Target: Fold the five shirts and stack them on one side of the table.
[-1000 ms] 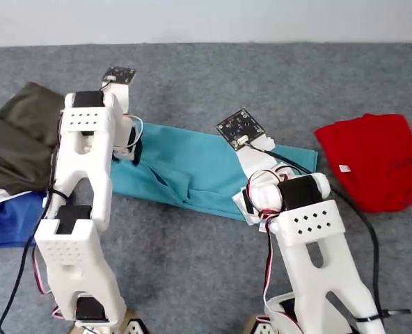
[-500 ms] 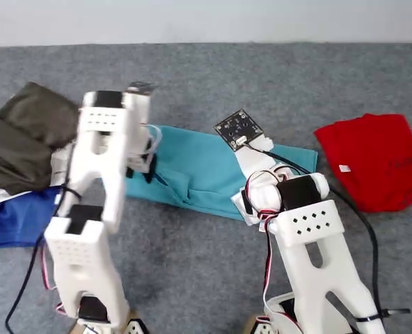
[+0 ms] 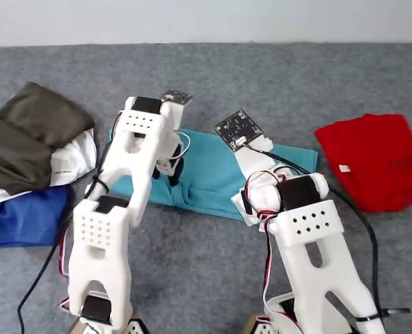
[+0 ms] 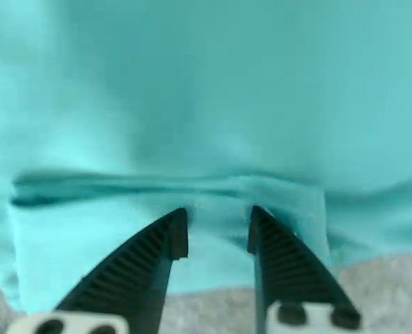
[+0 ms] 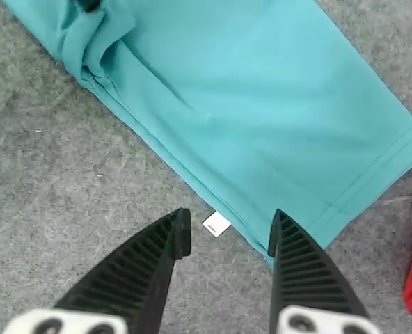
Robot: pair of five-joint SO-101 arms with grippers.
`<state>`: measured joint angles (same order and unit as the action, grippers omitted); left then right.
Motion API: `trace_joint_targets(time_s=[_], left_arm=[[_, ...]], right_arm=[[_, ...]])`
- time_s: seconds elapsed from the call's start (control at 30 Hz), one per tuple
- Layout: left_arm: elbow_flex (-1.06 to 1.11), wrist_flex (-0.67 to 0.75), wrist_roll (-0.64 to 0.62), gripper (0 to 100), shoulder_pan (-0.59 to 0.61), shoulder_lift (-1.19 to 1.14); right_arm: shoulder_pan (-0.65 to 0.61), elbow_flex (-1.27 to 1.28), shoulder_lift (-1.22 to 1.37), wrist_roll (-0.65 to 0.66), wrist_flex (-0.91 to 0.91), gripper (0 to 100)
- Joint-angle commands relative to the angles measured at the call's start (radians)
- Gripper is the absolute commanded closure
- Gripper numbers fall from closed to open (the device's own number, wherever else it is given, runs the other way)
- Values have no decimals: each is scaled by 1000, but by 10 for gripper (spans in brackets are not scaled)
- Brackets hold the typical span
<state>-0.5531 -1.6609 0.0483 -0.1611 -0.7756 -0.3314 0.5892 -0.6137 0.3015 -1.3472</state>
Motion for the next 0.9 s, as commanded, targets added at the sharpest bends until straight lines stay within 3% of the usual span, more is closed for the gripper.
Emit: trace_joint_targets(time_s=[0.0,0.2,0.3,0.53,0.7,0.87], left_arm=[[-154,-29,-32,848,-12,-37],[-257,-92,-46,848,-12,-112],[-298,-92,-112,848,-11,-103],[-323,-95,-166,848,63,100],[-76,-95,-66,848,121,302],[265,-78,28,848,72,425]], right_arm=[[-2,-5,-18,11,19,805],[-2,-5,-18,11,19,805],[-2,-5,-18,11,19,805],[-2,-5,-18,12,19,805],[-2,-5,-19,12,18,805],[-1,-5,-18,12,18,805]])
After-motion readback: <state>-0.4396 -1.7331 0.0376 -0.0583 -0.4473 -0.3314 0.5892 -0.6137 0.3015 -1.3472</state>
